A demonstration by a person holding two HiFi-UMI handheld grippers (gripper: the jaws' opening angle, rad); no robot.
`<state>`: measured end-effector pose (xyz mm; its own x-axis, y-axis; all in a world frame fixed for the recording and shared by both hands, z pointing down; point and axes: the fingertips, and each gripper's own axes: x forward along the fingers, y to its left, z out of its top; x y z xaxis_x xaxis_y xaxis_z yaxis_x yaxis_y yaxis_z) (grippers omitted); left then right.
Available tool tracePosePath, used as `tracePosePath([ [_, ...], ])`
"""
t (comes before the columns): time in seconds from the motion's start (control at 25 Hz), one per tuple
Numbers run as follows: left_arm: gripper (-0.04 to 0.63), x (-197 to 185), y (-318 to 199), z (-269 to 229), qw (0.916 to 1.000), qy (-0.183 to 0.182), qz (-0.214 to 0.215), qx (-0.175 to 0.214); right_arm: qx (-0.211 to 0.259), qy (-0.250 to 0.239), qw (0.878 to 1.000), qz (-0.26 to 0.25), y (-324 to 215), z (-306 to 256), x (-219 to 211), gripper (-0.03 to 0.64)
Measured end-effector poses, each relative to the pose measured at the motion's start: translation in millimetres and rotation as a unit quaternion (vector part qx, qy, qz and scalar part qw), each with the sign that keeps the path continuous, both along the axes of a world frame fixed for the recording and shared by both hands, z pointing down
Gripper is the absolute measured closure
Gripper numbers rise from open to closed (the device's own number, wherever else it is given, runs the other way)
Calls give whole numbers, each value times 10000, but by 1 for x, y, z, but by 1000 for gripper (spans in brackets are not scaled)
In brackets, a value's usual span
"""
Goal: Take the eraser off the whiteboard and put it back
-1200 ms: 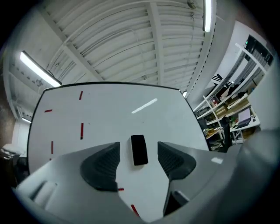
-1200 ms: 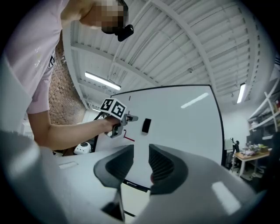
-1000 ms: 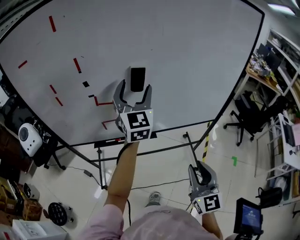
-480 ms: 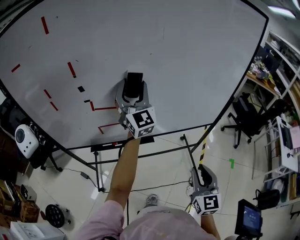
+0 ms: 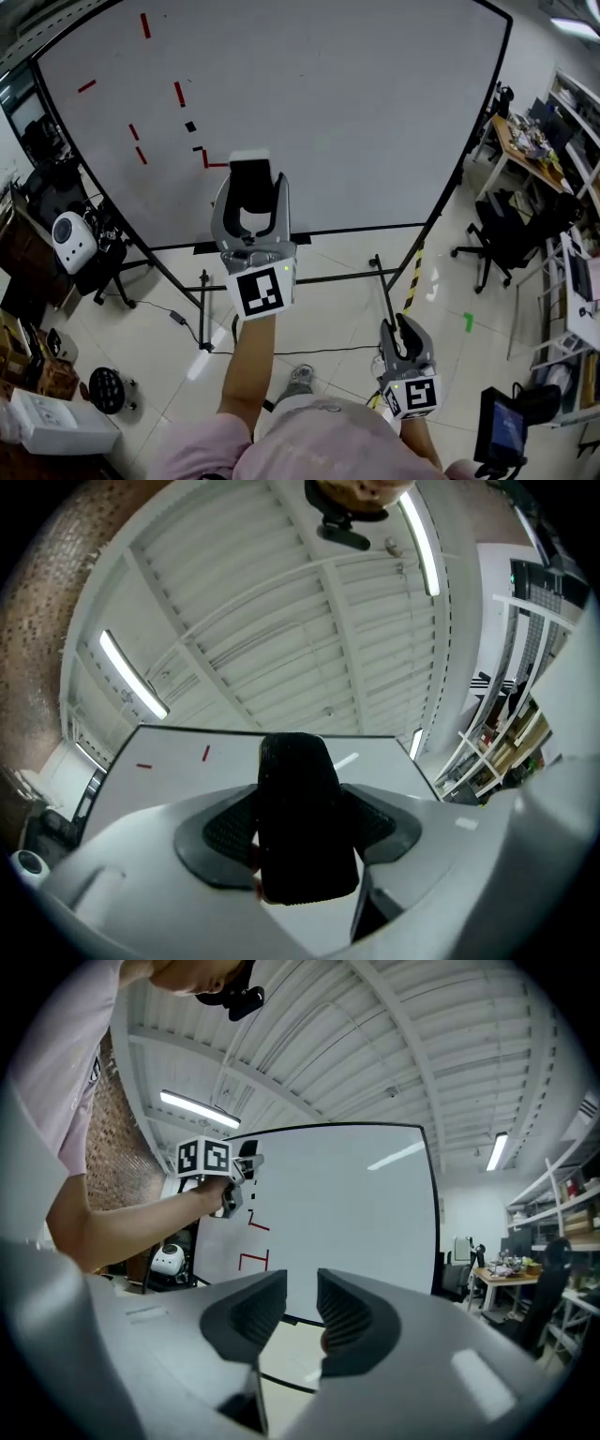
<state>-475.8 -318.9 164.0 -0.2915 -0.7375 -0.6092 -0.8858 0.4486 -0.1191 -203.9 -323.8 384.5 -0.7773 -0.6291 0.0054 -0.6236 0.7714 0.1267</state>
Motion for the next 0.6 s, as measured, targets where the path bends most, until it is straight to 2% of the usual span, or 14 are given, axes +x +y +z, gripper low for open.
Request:
tracePosePath([
  [0.16, 319, 102, 105, 26, 9999, -98, 95, 43, -51, -131, 9995, -282, 58, 13, 57, 517],
  [0.36, 319, 217, 213, 51, 9997, 32, 122, -189, -361, -125, 9972, -639, 119, 26, 127, 517],
  [0.48, 318, 260, 271, 56, 9987, 255, 156, -405, -457, -294, 9954, -786, 149, 15, 157, 517],
  [0.6, 318, 281, 321, 63, 9971, 540, 124, -531, -444, -388, 9940, -918, 172, 5, 171, 518],
])
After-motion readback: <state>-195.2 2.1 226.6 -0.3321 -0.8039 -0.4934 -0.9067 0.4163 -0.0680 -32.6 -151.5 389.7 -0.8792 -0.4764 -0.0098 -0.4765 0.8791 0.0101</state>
